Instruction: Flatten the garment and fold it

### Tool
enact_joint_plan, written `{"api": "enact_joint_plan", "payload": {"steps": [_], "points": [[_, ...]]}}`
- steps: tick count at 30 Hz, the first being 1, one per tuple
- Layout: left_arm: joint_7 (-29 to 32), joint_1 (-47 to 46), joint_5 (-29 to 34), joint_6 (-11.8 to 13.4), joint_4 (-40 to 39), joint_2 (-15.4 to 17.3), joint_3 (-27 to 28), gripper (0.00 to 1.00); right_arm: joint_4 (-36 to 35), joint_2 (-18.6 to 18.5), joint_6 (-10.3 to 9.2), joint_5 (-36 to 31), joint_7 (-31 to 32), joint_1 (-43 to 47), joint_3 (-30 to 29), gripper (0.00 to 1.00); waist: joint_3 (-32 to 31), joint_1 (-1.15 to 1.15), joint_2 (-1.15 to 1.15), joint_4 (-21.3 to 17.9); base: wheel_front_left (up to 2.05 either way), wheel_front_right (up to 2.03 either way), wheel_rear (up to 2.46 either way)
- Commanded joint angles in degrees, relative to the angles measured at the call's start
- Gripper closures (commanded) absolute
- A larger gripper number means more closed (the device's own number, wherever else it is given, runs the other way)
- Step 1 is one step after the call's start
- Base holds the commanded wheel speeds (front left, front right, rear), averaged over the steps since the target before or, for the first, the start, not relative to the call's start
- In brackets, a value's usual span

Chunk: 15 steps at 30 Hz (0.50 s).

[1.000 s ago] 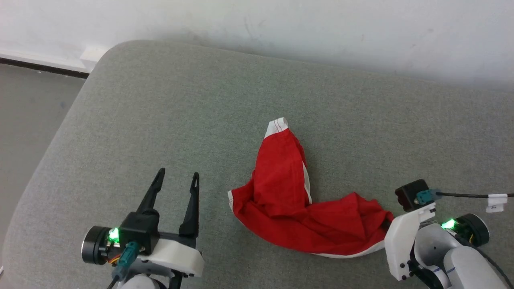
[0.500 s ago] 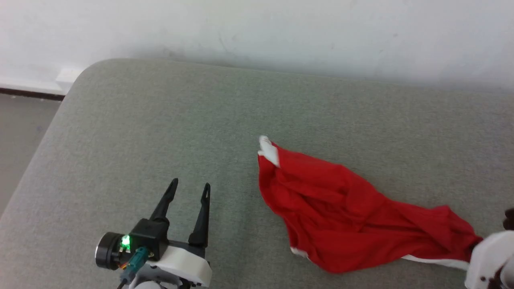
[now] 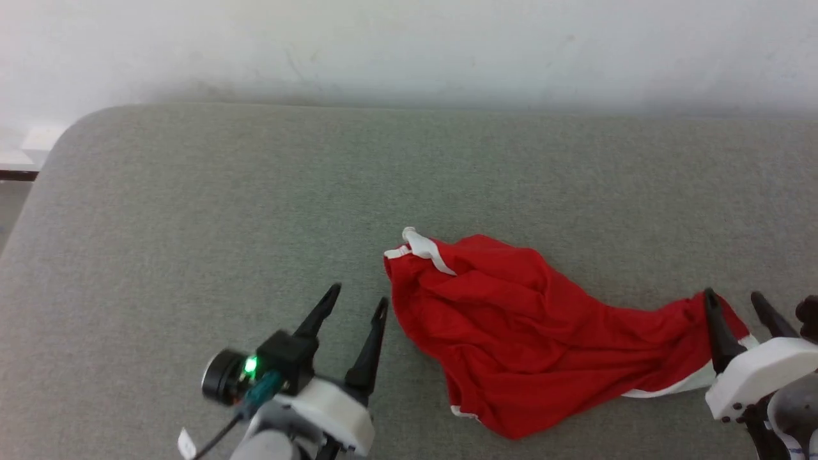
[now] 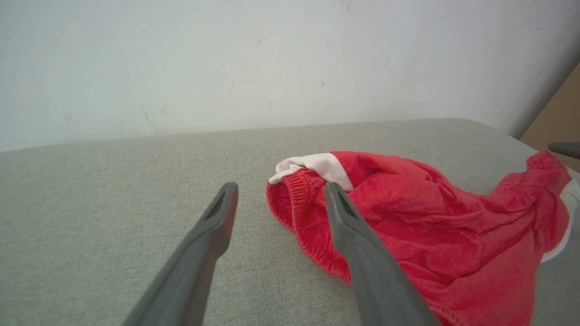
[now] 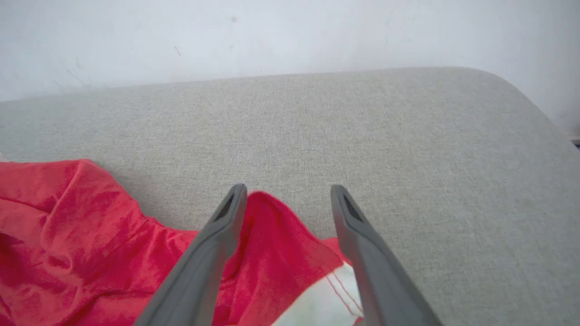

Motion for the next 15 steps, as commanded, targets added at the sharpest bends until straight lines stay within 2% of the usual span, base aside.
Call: {"api": "enact_joint_plan", "payload": {"steps": [1,6,11,15], "points": [[0.7,-2.5,0.5,-0.9,0.1,-0.1,-0.4,0.0,-0.9,0.2,-0.06,0.4,-1.1,-0.8,0.5,0.0,1.0,0.0,0.0,-1.2,0.0,0.0,0.0],[9.7,-10.9,1.5,-4.7,2.8,-0.1,-3.6,0.0,-3.6,0.9,-0.06,0.6,-3.4,-1.3,2.1,0.0,3.1,0.0,0.0,-4.2,0.0,0.0,0.0],[19.5,-19.3,2.9,-7.0,8.4,0.0,-5.9,0.0,-3.8,1.5,-0.06,0.9,-4.1,-1.5,2.6,0.0,5.5,0.0,0.0,-7.4,0.0,0.0,0.0],[24.3,-24.5,3.6,-9.7,12.7,-0.5,-7.9,0.0,-2.8,1.8,-0.06,1.2,-4.7,-1.5,2.9,0.0,7.2,0.0,0.0,-9.2,0.0,0.0,0.0]]}}
